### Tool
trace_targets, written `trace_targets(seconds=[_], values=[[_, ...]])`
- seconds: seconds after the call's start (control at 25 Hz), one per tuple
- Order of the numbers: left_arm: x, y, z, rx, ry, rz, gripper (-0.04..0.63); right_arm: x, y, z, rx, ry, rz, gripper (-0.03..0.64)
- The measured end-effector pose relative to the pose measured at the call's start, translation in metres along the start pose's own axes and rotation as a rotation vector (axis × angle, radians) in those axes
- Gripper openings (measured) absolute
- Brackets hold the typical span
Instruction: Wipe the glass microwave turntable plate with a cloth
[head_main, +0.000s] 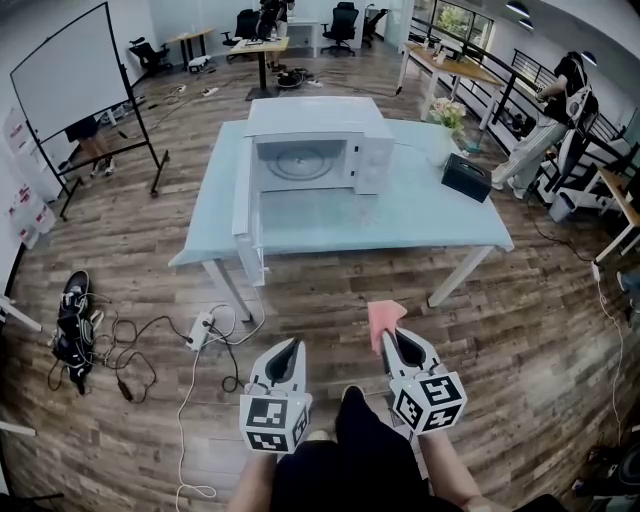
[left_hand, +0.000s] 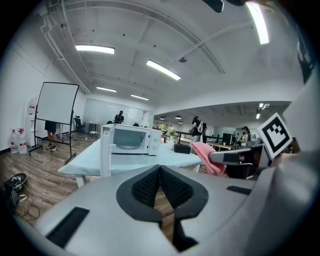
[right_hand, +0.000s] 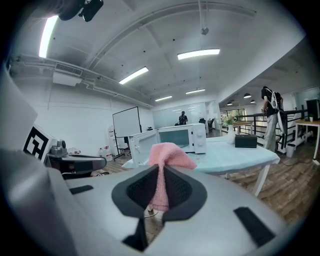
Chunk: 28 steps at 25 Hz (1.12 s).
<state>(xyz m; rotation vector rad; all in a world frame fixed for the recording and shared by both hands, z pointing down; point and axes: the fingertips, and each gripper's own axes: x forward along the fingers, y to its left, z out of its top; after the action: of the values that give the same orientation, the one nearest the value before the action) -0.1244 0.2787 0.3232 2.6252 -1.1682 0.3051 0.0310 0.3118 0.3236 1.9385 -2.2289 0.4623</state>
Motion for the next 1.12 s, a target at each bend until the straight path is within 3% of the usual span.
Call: trace_targets(seconds=[1.12], values=[[0.175, 0.037, 0.044, -0.007, 0.052, 0.064, 0.003, 0.142, -0.113, 0.037, 0.026, 0.062, 0.057, 0.012]])
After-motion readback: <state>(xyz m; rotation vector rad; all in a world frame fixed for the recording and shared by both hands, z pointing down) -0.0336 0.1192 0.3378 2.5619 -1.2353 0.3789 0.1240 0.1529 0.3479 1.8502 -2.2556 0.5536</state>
